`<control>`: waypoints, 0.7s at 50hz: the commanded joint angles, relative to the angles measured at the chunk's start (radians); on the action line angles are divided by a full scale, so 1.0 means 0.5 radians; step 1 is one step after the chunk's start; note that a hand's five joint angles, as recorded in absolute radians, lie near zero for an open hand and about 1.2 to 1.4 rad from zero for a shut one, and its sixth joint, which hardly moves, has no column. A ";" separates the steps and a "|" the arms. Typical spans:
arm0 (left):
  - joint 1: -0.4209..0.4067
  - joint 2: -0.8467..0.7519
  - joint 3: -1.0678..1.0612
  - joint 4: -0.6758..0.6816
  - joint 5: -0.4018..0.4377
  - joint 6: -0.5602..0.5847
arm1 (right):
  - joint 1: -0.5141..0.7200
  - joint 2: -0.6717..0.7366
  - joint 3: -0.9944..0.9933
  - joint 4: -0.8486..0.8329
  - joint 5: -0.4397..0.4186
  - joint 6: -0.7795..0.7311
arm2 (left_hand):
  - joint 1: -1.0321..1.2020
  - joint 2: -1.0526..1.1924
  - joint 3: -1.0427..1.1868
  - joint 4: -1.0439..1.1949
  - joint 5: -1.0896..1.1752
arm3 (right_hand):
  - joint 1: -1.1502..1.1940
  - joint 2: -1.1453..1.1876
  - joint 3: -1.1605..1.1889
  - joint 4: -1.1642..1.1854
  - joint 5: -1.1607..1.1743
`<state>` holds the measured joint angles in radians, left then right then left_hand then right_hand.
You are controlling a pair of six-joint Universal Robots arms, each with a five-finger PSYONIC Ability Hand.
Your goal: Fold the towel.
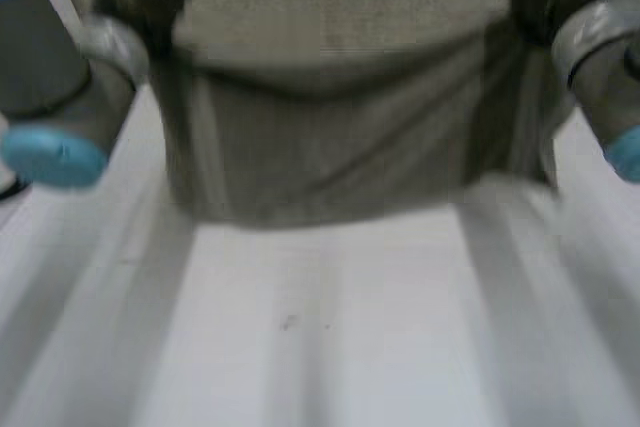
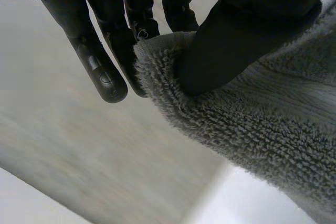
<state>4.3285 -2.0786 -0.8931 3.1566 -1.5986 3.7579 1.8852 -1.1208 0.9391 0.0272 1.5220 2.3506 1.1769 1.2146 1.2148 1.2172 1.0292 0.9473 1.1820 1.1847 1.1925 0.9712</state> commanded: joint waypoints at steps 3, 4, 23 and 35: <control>0.016 0.019 0.486 0.427 -0.015 -0.514 | -0.006 -0.244 0.287 -0.576 0.002 0.109 | 0.439 0.363 0.363 0.358 0.385 | 0.898 0.429 0.423 0.407 0.501; 0.013 0.009 0.422 0.409 -0.021 -0.533 | -0.003 -0.240 0.327 -0.515 -0.004 0.106 | 0.439 0.363 0.363 0.358 0.385 | 0.898 0.429 0.423 0.407 0.501; 0.013 -0.003 -1.094 0.412 0.120 -0.530 | -0.034 0.183 0.932 0.157 -0.344 0.106 | 0.439 0.363 0.363 0.358 0.385 | 0.621 0.152 0.146 0.130 0.224; 0.025 0.365 -1.380 0.433 0.126 -0.530 | -0.288 -0.016 1.024 0.154 -0.360 0.395 | 0.439 0.363 0.363 0.358 0.385 | -0.627 -1.096 -1.101 -1.117 -1.024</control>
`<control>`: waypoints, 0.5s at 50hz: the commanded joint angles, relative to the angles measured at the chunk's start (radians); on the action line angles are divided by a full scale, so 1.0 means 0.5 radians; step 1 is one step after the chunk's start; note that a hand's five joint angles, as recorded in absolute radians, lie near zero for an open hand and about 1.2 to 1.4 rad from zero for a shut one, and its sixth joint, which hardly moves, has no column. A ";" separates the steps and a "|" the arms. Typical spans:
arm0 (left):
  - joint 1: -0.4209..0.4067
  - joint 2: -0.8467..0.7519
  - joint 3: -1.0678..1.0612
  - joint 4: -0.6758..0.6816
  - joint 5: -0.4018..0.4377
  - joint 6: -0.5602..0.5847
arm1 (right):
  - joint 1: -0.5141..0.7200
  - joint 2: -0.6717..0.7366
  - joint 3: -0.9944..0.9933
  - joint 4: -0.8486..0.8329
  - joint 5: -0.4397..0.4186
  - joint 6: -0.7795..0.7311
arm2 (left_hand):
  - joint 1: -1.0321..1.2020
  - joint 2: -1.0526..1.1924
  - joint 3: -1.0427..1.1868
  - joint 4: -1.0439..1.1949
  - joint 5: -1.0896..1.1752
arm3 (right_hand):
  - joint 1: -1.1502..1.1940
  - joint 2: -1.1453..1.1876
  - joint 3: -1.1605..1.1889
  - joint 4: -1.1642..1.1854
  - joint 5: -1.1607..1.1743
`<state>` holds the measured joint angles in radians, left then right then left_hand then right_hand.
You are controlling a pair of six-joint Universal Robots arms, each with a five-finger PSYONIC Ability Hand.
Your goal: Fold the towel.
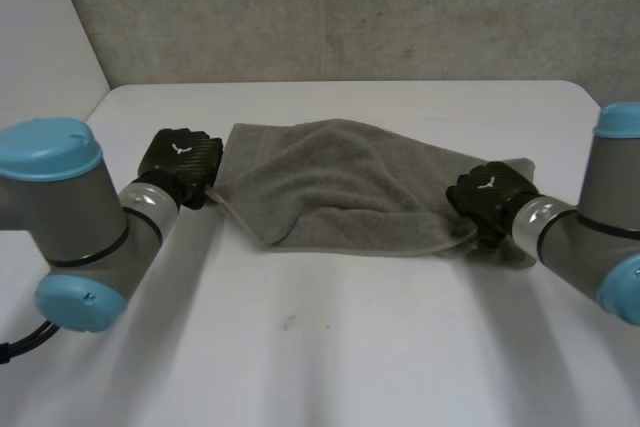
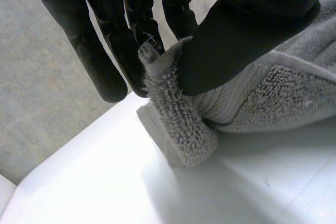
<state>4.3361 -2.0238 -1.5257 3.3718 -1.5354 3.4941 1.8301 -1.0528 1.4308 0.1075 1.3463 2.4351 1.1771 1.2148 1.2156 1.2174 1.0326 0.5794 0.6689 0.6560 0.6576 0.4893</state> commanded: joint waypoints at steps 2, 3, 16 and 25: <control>0.007 0.317 -0.148 0.003 0.000 -0.003 | -0.257 -0.235 0.096 -0.003 -0.020 0.391 | 0.438 0.363 0.361 0.358 0.378 | -0.060 -0.239 -0.213 -0.217 -0.229; 0.007 0.399 -0.179 0.003 0.000 -0.003 | -0.258 -0.235 0.096 -0.003 -0.020 0.391 | 0.438 0.363 0.361 0.358 0.378 | -0.061 -0.240 -0.214 -0.218 -0.230; 0.007 0.878 -0.385 -0.009 0.000 -0.012 | -0.531 -0.462 0.381 -0.028 -0.444 0.465 | 0.438 0.363 0.361 0.358 0.378 | 0.033 -0.146 -0.120 -0.124 -0.136; 0.004 0.937 -0.470 0.000 0.000 -0.012 | -0.546 -0.416 0.311 -0.034 -0.646 0.082 | 0.438 0.363 0.361 0.358 0.378 | 0.074 -0.105 -0.079 -0.083 -0.095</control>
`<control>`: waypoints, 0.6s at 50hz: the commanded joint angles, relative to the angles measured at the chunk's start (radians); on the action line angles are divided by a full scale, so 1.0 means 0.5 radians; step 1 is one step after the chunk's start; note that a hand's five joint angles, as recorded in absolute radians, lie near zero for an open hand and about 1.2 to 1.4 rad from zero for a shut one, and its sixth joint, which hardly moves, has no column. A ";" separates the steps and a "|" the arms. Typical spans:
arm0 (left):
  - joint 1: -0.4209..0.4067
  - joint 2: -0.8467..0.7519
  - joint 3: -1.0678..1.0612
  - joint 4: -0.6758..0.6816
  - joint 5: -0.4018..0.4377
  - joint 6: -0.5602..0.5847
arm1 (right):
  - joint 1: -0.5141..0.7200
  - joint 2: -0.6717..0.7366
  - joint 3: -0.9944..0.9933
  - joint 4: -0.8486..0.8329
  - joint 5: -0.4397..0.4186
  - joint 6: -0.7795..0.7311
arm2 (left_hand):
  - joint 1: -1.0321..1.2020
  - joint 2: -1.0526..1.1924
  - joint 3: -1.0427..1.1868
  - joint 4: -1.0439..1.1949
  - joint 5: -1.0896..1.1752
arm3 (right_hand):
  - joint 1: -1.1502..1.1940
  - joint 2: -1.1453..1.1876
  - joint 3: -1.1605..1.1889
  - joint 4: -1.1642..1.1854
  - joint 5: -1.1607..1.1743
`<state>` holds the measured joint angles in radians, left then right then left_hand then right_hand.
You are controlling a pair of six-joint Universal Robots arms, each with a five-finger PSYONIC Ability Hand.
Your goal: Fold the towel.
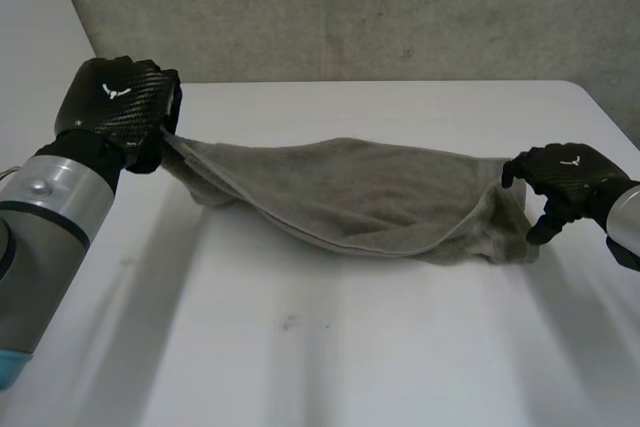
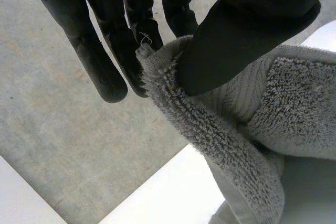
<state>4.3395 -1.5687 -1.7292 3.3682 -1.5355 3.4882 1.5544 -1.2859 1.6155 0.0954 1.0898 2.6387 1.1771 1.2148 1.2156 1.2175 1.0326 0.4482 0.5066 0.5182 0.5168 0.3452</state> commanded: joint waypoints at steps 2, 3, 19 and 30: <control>-0.003 0.026 -0.076 0.010 0.000 0.000 | 0.018 0.096 -0.080 -0.010 -0.133 -0.427 | 0.438 0.363 0.361 0.358 0.378 | 0.336 0.219 0.196 0.199 0.193; 0.000 0.023 -0.085 0.010 0.000 -0.003 | 0.036 0.151 -0.108 -0.013 -0.133 -0.524 | 0.438 0.363 0.361 0.358 0.378 | 0.330 0.214 0.191 0.193 0.188; 0.006 0.002 -0.113 0.013 0.000 -0.003 | 0.263 0.681 -0.537 -0.074 -0.106 -0.847 | 0.438 0.363 0.361 0.358 0.378 | 0.348 0.231 0.208 0.211 0.205; 0.028 -0.007 -0.100 0.016 0.000 -0.003 | 0.321 0.875 -0.779 -0.096 -0.005 -0.890 | 0.438 0.363 0.361 0.358 0.378 | 1.896 1.779 1.756 1.759 1.753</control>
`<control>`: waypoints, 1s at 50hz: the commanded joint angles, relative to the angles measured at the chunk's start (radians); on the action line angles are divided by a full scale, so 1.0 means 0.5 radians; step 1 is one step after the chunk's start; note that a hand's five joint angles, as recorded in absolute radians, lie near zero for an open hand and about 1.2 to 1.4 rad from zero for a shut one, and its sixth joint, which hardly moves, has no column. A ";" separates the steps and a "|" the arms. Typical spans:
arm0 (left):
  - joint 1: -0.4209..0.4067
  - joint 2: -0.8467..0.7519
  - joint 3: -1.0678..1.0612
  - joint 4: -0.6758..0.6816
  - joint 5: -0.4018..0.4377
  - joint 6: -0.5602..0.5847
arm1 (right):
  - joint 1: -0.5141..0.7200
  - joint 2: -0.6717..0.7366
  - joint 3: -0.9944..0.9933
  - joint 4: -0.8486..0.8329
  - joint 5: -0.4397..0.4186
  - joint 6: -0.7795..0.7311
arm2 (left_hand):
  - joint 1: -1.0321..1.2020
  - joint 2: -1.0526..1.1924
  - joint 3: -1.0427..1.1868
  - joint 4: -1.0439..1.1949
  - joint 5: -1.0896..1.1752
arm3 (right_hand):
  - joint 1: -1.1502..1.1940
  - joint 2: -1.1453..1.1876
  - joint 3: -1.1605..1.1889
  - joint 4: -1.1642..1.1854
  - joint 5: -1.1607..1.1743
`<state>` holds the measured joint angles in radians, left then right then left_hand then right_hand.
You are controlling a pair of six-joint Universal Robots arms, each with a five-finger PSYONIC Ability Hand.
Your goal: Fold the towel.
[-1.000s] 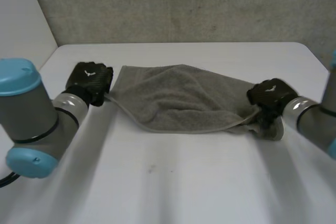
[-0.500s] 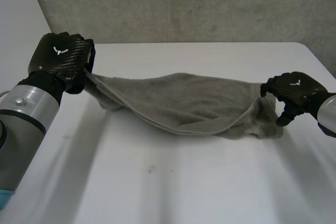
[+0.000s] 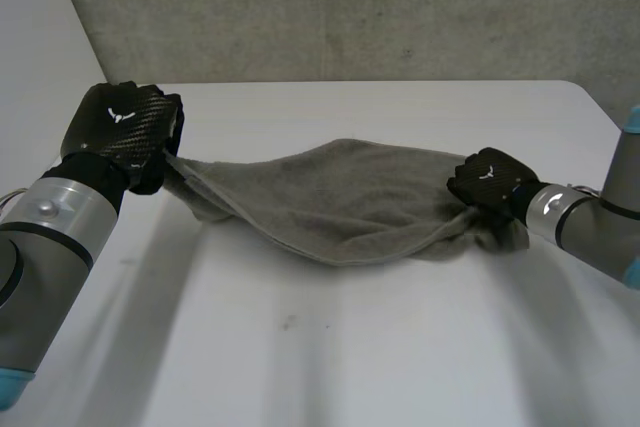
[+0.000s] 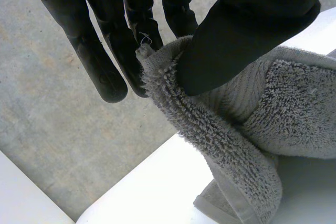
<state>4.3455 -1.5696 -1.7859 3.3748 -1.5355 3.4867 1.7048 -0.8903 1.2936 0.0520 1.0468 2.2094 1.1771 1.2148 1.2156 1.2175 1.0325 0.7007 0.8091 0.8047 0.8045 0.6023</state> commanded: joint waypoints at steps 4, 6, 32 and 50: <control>0.050 -0.005 0.037 0.006 0.000 0.003 | 0.017 0.047 -0.191 -0.003 0.140 -0.050 | 0.438 0.363 0.361 0.358 0.378 | 1.391 1.174 1.183 1.184 1.239; 0.095 -0.002 0.089 0.012 0.000 0.003 | 0.002 -0.087 -0.222 0.000 0.152 -0.010 | 0.438 0.363 0.361 0.358 0.378 | 1.391 1.174 1.183 1.184 1.239; 0.203 0.308 0.602 -0.395 -0.043 0.000 | -0.228 -1.361 -0.170 0.717 0.109 0.410 | 0.438 0.363 0.361 0.358 0.378 | 1.391 1.174 1.183 1.184 1.239; 0.234 -0.665 0.596 -0.933 -0.046 0.086 | 0.060 -0.557 -0.053 1.025 0.425 -0.081 | 0.438 0.363 0.361 0.358 0.378 | 1.391 1.174 1.183 1.184 1.239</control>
<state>4.4629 -1.7700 -1.5125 2.9237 -1.5592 3.5070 1.6655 -1.3321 1.3007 0.5546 1.1508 2.2357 1.1818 1.2148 1.2156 1.2175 1.0325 0.9708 1.1770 1.1891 1.1931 0.9756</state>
